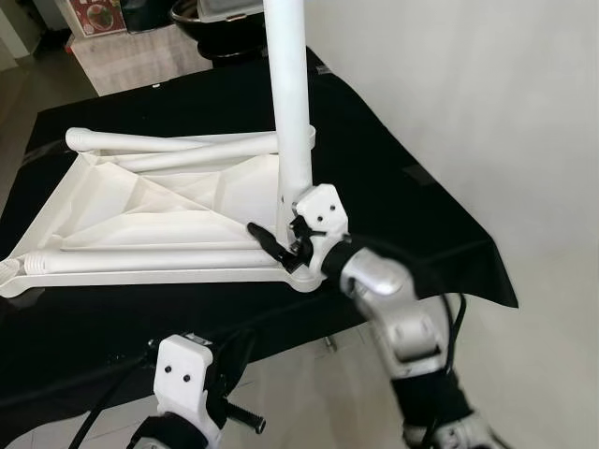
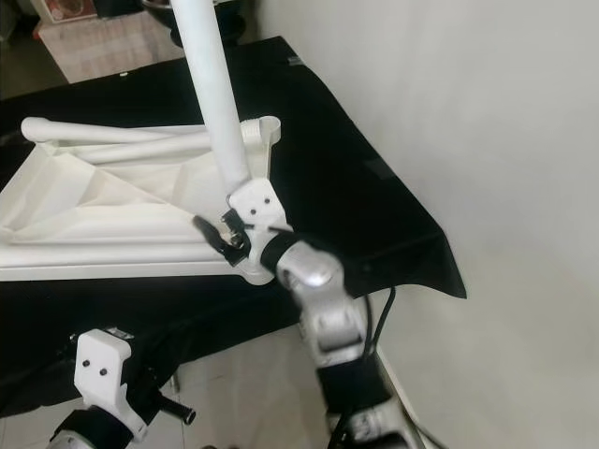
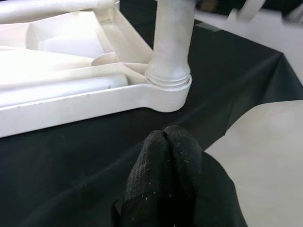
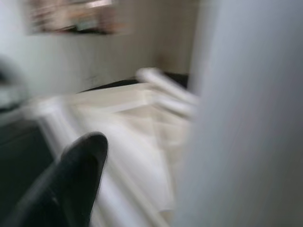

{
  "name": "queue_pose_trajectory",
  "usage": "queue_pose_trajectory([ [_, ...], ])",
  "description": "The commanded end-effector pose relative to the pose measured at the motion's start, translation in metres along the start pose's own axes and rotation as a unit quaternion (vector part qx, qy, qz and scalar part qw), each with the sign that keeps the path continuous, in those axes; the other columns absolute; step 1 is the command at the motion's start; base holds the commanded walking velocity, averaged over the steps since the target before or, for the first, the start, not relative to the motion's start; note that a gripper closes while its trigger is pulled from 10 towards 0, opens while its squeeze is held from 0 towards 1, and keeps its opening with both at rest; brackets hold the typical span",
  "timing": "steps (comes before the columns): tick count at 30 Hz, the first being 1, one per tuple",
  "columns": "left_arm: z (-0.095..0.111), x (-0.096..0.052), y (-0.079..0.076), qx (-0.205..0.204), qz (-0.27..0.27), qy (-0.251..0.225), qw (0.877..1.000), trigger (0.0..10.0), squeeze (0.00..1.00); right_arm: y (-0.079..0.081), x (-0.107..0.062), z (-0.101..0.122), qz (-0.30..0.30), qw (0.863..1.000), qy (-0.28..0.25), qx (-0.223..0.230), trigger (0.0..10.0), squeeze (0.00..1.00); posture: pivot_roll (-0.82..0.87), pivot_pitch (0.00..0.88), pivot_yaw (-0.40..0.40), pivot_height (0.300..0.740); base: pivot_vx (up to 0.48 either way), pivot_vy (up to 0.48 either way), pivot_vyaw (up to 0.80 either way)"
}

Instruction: Building children table

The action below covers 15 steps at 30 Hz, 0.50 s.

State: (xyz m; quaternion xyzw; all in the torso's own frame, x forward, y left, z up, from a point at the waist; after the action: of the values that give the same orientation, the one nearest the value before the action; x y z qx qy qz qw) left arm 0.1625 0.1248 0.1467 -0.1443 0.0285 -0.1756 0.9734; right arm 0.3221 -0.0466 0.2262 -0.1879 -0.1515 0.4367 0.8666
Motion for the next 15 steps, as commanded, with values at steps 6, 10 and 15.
queue_pose_trajectory([
  [6, 0.0, -0.006, -0.001, 0.002, 0.012, 0.006, 1.0, 10.0, 0.0, -0.003, -0.005, -0.006, 0.176, 0.984, -0.02, -0.033, 10.0, 0.0, 0.07, 0.192, 0.027, 0.74, 0.0, 0.0, 0.0],
  [10, 0.001, -0.009, -0.005, 0.001, 0.013, 0.006, 1.0, 10.0, 0.0, -0.013, -0.011, -0.015, 0.242, 0.969, -0.003, -0.042, 10.0, 0.0, 0.1, 0.209, 0.023, 0.74, 0.0, 0.0, 0.0],
  [15, 0.004, -0.019, -0.01, -0.004, 0.014, 0.011, 1.0, 10.0, 0.0, -0.042, -0.007, -0.013, 0.274, 0.962, 0.001, -0.014, 10.0, 0.0, 0.11, 0.25, 0.022, 0.74, 0.0, 0.0, 0.0],
])
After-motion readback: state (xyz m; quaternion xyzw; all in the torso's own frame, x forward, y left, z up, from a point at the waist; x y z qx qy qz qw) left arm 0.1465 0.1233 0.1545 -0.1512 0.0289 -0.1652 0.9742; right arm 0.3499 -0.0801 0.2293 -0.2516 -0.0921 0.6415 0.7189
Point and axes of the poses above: a point about 5 cm out from each wrist's last joint towards the gripper, its own x axis pointing out of the wrist towards the gripper, its own z axis along the axis of the wrist's last joint, y = z × x, the point moved 1 cm from there along x, pointing out of the wrist towards the gripper, and after that the axes turned 12 degrees about -x, right-handed, at the moved point
